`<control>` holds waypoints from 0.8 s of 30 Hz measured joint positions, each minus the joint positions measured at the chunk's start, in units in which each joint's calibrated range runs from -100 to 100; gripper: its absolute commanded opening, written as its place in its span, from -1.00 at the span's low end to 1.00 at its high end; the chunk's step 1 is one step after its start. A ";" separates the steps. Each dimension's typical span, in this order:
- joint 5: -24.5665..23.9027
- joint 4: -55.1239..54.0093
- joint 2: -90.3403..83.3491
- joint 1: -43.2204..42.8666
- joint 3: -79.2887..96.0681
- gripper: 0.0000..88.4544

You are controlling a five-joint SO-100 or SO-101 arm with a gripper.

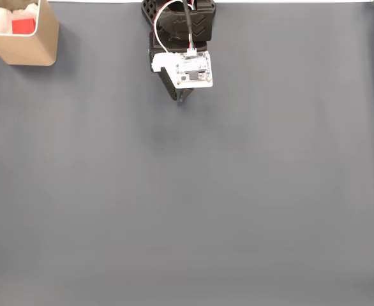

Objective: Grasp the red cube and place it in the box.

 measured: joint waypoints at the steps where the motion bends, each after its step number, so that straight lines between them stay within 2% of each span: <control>1: 0.10 0.32 0.00 0.00 0.00 -1.00; 24: -2.30 7.00 -0.61 0.07 0.00 -1.00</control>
